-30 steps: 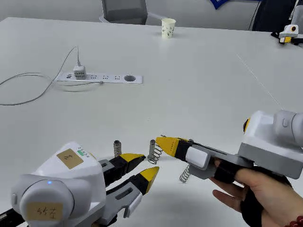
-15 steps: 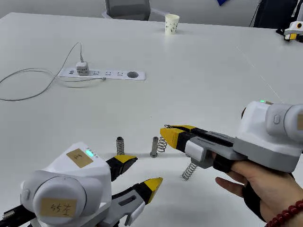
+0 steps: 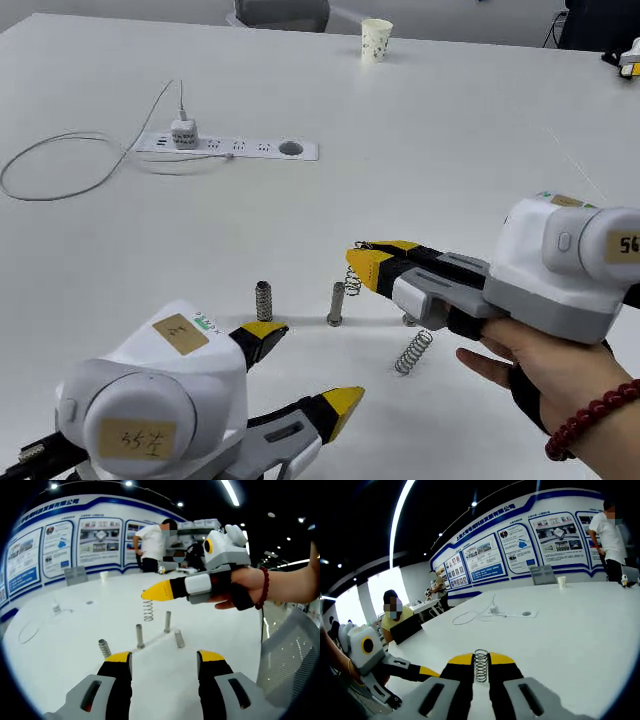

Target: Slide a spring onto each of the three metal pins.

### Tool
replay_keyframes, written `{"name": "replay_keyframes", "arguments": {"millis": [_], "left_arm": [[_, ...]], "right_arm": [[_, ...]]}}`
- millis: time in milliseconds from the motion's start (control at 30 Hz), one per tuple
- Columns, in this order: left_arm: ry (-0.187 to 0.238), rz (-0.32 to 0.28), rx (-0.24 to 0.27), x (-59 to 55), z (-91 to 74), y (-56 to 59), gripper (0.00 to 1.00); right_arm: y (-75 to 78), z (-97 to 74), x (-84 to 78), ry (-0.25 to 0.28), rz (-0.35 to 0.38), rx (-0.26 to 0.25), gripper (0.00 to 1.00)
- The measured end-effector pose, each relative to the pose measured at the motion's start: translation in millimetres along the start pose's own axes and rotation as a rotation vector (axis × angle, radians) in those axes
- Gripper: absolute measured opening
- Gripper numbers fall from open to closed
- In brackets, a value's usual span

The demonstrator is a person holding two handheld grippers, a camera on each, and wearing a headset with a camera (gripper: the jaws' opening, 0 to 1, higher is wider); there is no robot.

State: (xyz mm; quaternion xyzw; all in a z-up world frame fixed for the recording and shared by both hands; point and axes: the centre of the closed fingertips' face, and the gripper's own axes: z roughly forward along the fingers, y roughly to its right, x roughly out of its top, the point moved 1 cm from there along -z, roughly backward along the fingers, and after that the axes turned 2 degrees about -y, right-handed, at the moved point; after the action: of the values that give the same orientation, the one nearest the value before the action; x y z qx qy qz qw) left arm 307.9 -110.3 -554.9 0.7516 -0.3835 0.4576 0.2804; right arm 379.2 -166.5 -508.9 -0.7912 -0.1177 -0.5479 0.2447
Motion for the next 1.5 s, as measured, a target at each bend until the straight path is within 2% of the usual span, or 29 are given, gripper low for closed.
{"name": "replay_keyframes", "arguments": {"millis": [467,633,767,1133,1500], "left_arm": [[-0.012,0.013,-0.017,-4.0,2.2,3.3,0.67],[-0.007,0.008,-0.021,-4.2,2.6,4.6,0.71],[0.002,0.004,-0.020,-3.1,2.5,5.1,0.74],[-0.010,-0.014,-0.008,-7.4,2.9,1.6,0.79],[-0.016,-0.012,-0.002,-8.8,2.9,0.4,0.79]], "right_arm": [[10.2,19.5,-6.0,-0.012,-0.055,-0.031,0.11],[14.0,23.4,-11.8,-0.025,-0.088,-0.052,0.11],[13.2,28.0,-13.0,-0.026,-0.081,-0.049,0.11],[11.6,28.2,-21.1,-0.058,-0.121,-0.051,0.11],[10.9,29.3,-29.3,-0.089,-0.169,-0.057,0.11]]}}
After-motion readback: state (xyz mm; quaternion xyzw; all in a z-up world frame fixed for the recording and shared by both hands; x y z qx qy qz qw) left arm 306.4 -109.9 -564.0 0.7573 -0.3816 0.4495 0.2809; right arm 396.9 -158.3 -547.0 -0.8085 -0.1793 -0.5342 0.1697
